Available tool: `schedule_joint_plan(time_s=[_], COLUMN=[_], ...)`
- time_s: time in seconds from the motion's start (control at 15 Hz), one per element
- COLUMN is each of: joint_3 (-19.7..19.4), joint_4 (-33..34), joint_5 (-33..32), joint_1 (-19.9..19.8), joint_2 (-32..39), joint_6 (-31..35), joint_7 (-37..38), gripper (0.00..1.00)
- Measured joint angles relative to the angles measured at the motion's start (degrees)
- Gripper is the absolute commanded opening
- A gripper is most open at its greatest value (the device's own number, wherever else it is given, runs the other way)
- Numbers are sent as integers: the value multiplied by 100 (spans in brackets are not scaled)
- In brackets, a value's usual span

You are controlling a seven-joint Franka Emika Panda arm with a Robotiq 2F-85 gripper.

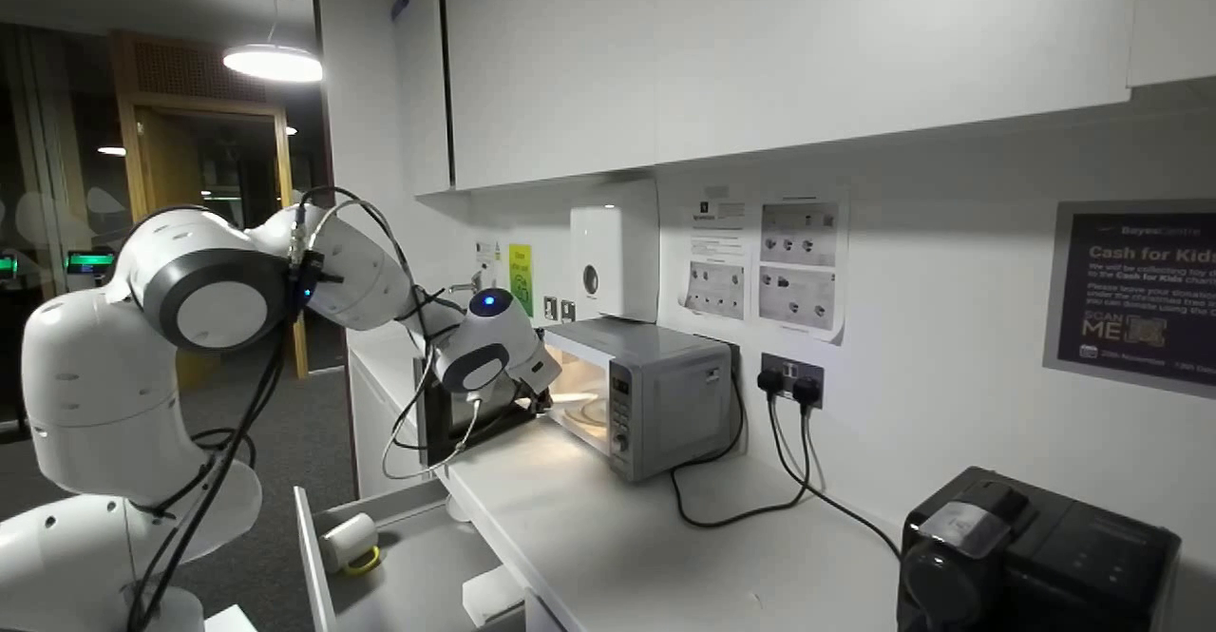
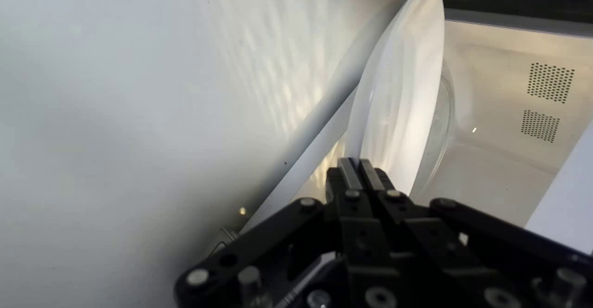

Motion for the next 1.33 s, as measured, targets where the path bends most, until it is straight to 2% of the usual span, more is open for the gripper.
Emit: schedule_joint_plan(time_s=[0.33, 0.67, 0.93, 1.33], joint_3=[900, 1536, 1837, 2009], joint_4=[-130, -172, -173, -151], joint_5=[-568, -1124, -1136, -1206], joint_1=[-1167, -2091, -2518, -2859], joint_2=[-27, -4, 104, 340], joint_6=[-645, -1343, -1847, -2368], joint_7=[-25, -25, -29, -277], gripper=[1, 1, 1, 1])
